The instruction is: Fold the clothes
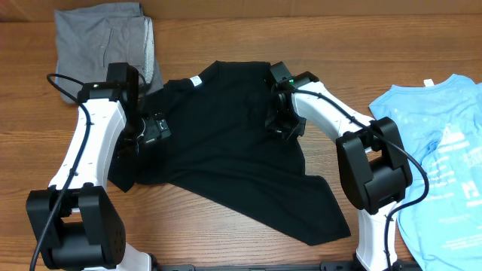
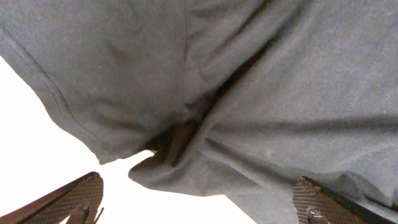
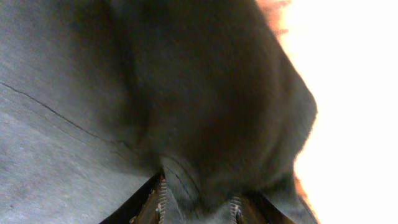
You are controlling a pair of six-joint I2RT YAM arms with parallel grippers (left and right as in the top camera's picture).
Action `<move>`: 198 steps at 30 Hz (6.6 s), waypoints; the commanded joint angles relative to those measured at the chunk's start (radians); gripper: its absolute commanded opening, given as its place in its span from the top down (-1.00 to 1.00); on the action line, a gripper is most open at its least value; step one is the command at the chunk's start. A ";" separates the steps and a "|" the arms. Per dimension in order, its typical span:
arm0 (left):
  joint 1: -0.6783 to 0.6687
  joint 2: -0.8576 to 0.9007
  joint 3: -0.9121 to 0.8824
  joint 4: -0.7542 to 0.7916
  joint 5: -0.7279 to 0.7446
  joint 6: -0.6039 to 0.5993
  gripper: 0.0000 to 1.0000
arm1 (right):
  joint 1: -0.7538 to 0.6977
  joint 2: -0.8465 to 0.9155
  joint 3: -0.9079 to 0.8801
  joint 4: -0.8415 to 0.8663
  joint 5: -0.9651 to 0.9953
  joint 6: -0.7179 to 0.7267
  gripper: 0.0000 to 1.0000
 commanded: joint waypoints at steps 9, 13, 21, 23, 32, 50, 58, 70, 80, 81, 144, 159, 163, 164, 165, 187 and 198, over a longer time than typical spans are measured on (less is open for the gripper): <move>-0.007 0.006 0.002 0.005 0.009 0.021 -1.00 | -0.001 0.008 0.082 -0.037 0.032 0.001 0.28; -0.007 0.006 0.002 0.003 0.009 0.020 -1.00 | -0.001 0.008 0.082 -0.035 0.032 0.005 0.64; -0.007 0.006 0.002 0.012 0.054 0.023 -0.95 | 0.000 0.008 0.085 -0.023 0.024 0.053 0.93; -0.007 0.006 0.002 0.032 0.114 0.066 -0.92 | 0.000 0.004 0.098 -0.023 -0.015 0.053 0.93; -0.008 0.007 0.002 0.156 0.423 0.201 -1.00 | 0.018 -0.120 0.171 -0.012 -0.370 -0.034 0.92; -0.030 0.008 -0.013 0.189 0.780 0.241 -1.00 | 0.146 -0.362 0.171 0.085 -0.609 0.001 0.92; -0.035 0.008 -0.013 0.227 0.958 0.239 -0.99 | 0.147 -0.362 0.171 0.091 -0.576 0.022 0.92; -0.009 0.008 -0.135 0.373 1.126 0.149 -1.00 | 0.092 -0.362 0.172 0.225 -0.610 0.092 0.93; 0.021 0.008 -0.179 0.447 1.123 0.131 -1.00 | 0.057 -0.362 0.172 0.267 -0.639 0.118 0.92; 0.005 0.008 -0.198 0.483 1.123 0.108 -1.00 | 0.057 -0.362 0.172 0.281 -0.650 0.126 0.93; -0.219 0.008 -0.431 1.594 0.961 -0.472 -0.97 | 0.046 -0.359 0.141 0.151 -0.424 0.183 0.92; -0.277 0.008 -0.431 1.563 1.078 -0.159 -0.96 | -0.014 -0.359 0.141 0.216 -0.523 0.183 0.85; -0.301 0.008 -0.431 1.529 0.987 -0.104 -0.96 | -0.014 -0.359 0.141 0.220 -0.561 0.183 0.85; -0.306 0.008 -0.431 1.516 0.957 -0.093 -0.96 | -0.014 -0.359 0.141 0.220 -0.566 0.183 0.85; -0.313 0.008 -0.431 1.506 0.927 -0.084 -0.96 | -0.014 -0.359 0.141 0.220 -0.569 0.183 0.85; -0.330 -0.016 -0.387 1.486 0.822 -0.074 0.45 | -0.006 -0.359 0.141 0.171 -0.559 0.182 0.87; -0.299 -0.079 -0.384 1.387 0.810 -0.062 0.92 | -0.018 -0.359 0.141 0.124 -0.452 0.165 0.82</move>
